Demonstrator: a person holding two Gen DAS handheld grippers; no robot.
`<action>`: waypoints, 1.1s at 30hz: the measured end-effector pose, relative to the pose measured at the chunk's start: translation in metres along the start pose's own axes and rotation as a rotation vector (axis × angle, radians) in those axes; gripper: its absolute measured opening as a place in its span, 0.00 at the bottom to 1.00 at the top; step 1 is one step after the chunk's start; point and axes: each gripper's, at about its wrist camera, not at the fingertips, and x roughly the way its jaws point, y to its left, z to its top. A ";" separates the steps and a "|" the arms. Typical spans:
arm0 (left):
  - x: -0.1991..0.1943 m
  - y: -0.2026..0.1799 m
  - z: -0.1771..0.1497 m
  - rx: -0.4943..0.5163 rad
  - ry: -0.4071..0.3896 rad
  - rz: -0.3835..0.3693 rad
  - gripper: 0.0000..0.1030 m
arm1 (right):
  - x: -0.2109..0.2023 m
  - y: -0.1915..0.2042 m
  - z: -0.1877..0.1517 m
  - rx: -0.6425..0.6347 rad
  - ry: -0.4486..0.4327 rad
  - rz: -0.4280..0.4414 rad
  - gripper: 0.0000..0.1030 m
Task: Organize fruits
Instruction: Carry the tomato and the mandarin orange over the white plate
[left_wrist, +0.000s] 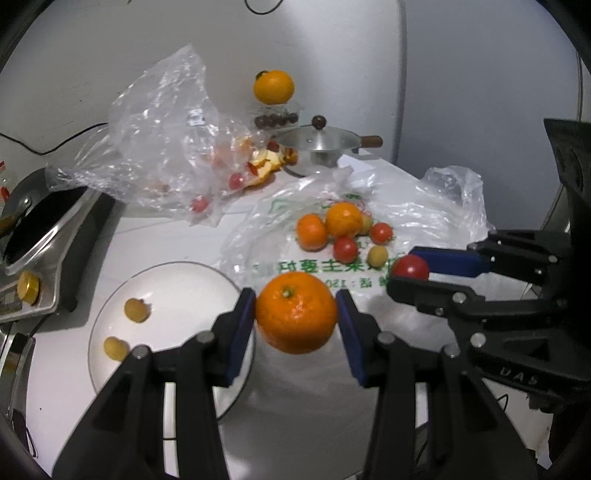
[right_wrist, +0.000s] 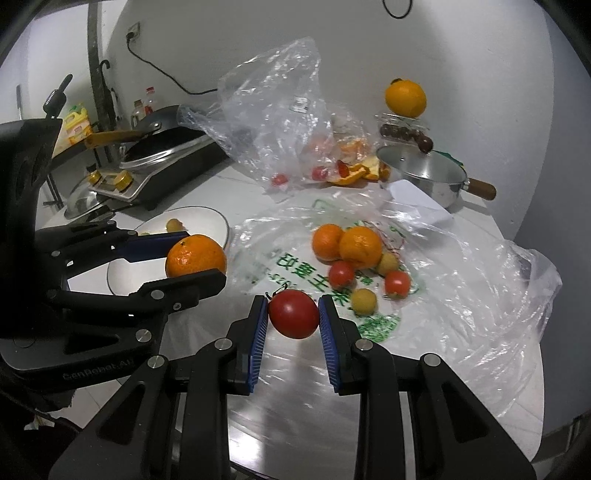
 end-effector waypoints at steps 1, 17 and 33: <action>-0.002 0.004 -0.002 -0.004 -0.003 0.002 0.44 | 0.001 0.003 0.001 -0.004 0.001 0.000 0.29; -0.024 0.057 -0.028 -0.051 -0.010 0.056 0.44 | 0.014 0.055 0.014 -0.063 0.000 0.023 0.29; -0.027 0.112 -0.059 -0.111 0.011 0.109 0.44 | 0.040 0.101 0.021 -0.116 0.031 0.072 0.29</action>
